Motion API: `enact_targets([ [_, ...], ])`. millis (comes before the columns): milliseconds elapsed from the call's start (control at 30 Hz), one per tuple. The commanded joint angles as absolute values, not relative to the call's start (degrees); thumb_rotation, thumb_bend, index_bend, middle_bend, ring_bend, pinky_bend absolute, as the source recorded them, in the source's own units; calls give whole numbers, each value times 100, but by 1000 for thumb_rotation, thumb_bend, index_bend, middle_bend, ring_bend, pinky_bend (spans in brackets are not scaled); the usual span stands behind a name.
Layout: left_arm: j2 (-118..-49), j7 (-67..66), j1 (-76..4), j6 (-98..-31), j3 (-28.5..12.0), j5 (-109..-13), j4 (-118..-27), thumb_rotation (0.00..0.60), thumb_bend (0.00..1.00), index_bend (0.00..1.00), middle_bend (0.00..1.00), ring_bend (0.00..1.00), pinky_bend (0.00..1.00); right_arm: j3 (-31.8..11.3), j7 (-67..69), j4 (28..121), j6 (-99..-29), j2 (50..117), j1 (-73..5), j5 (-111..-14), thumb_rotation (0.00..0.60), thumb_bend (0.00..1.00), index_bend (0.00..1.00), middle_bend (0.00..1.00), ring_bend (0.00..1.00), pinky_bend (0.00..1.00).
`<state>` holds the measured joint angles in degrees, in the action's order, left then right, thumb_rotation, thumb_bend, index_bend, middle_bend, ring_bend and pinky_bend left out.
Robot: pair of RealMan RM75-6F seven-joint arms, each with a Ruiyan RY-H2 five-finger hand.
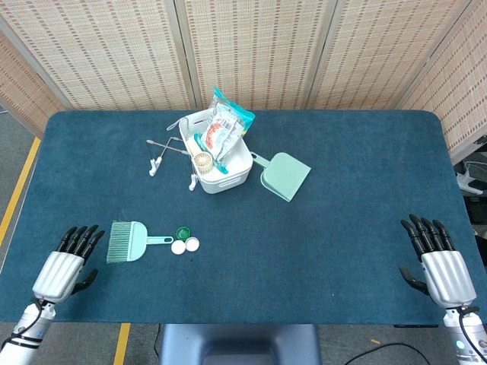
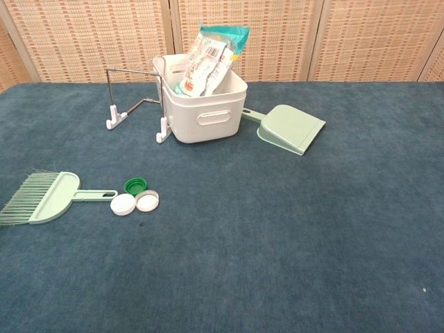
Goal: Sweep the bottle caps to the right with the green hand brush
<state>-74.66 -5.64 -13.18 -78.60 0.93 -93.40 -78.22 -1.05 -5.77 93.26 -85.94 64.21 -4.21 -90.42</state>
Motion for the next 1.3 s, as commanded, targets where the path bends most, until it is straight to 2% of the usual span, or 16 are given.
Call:
enact_targets([
  [33,-7850,-1169,-1626,-7453,-7,-9317,-7804,600,365,14,59,161,380,-108,-561,9327,-8581,6415,-423,-9040,600,217,0,0,0,0],
  [133,-8226,-1468,-1814,-7235,-145,-9192,-7620,600,368,73,160,381,589,-118,-541,9320,-8557,6413,-430,-9018,600,217,0,0,0,0],
  [233,-8539,-1726,-1979,-6953,-249,-8990,-7381,600,368,116,199,532,692,-130,-526,9311,-8539,6410,-432,-8985,600,217,0,0,0,0],
  [333,-8816,-1950,-2136,-6624,-366,-8697,-7136,600,370,138,214,593,745,-137,-527,9298,-8515,6412,-436,-8958,600,217,0,0,0,0],
  [600,-9325,-2047,-2388,-6427,-510,-8431,-6481,600,370,169,233,622,767,-161,-519,9301,-8513,6397,-425,-8905,600,217,0,0,0,0],
  [867,-9495,-1980,-2483,-6389,-460,-8427,-6265,600,365,191,251,626,769,-167,-510,9307,-8482,6384,-426,-8868,600,217,0,0,0,0],
  [1300,-9925,-2398,-2729,-6381,-341,-8528,-5845,600,367,287,332,637,775,-176,-446,9339,-8508,6337,-404,-8864,600,217,0,0,0,0],
])
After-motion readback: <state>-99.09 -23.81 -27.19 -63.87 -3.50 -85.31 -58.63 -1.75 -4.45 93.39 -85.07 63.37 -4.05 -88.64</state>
